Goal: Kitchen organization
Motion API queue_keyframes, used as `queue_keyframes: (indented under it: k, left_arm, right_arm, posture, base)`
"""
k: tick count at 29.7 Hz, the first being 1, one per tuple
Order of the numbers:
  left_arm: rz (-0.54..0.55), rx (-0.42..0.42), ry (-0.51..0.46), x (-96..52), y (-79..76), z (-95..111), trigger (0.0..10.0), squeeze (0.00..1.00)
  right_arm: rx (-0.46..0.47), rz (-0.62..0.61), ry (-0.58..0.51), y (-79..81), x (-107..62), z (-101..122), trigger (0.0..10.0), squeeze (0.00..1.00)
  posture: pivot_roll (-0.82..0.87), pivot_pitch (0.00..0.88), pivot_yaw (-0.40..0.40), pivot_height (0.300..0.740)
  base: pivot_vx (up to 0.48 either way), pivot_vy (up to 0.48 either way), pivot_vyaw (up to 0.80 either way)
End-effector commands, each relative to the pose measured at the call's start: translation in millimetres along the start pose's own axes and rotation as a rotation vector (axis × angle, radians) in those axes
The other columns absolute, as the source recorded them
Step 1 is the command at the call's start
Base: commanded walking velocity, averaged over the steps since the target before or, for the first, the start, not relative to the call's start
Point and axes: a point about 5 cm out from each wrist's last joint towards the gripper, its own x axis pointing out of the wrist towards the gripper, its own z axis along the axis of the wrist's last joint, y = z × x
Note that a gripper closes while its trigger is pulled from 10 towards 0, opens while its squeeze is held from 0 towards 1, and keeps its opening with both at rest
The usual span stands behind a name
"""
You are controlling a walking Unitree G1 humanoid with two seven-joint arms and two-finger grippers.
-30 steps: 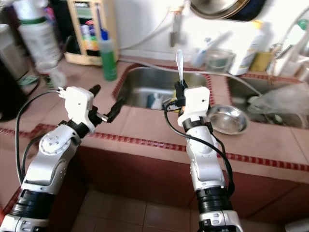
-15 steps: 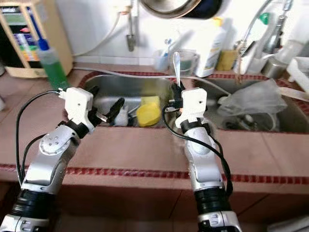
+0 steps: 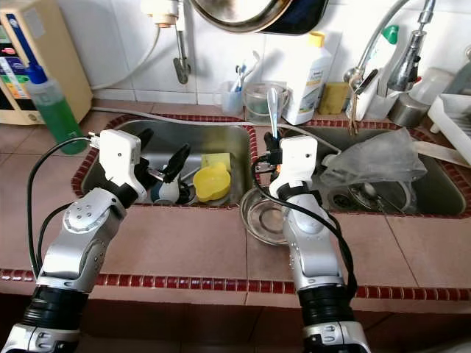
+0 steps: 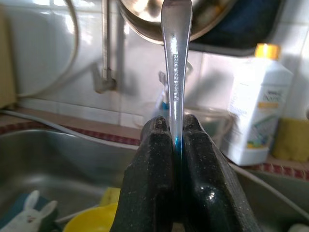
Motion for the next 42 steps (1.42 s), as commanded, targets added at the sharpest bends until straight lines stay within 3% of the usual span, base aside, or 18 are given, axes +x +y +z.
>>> queue_keyframes:
  k: [1, 3, 11, 18, 35, 42]
  left_arm:
    - [0.001, 0.003, 0.007, 2.8, 0.7, 1.7, 10.0, 0.0]
    - [0.001, 0.004, 0.009, 2.5, 0.6, 2.0, 10.0, 0.0]
    - [0.0, 0.004, 0.014, 1.5, 0.6, 1.4, 10.0, 0.0]
    - [0.003, 0.003, 0.012, 1.5, 1.2, 2.1, 10.0, 0.0]
    - [0.021, 0.003, 0.018, 2.9, 3.7, 2.3, 10.0, 0.0]
    - [0.033, -0.026, 0.01, 2.8, 2.6, 2.7, 10.0, 0.0]
  right_arm:
    - [-0.037, 0.018, -0.02, -0.5, -0.4, 5.0, 10.0, 0.0]
    - [-0.101, 0.029, -0.031, -1.1, -1.2, 5.6, 10.0, 0.0]
    - [-0.103, 0.038, -0.024, -1.4, -1.5, 6.0, 10.0, 0.0]
    - [-0.046, 0.04, -0.032, 0.2, -0.9, 6.8, 10.0, 0.0]
    - [-0.026, 0.061, -0.024, 3.6, -0.8, 6.6, 10.0, 0.0]
    - [0.016, 0.058, 0.033, 4.3, -1.8, 0.6, 10.0, 0.0]
  posture:
    - [-0.03, 0.021, -0.005, 0.74]
    - [-0.03, 0.026, -0.005, 0.74]
    - [-0.03, 0.031, -0.006, 0.74]
    - [-0.03, 0.031, -0.008, 0.74]
    - [-0.03, 0.026, -0.01, 0.74]
    - [-0.03, 0.025, -0.013, 0.74]
  base:
    - [0.0, 0.0, 0.0]
    - [0.0, 0.0, 0.0]
    - [0.0, 0.0, 0.36]
    - [0.185, 0.0, 0.32]
    - [0.27, 0.0, 0.0]
    - [0.0, 0.0, 0.0]
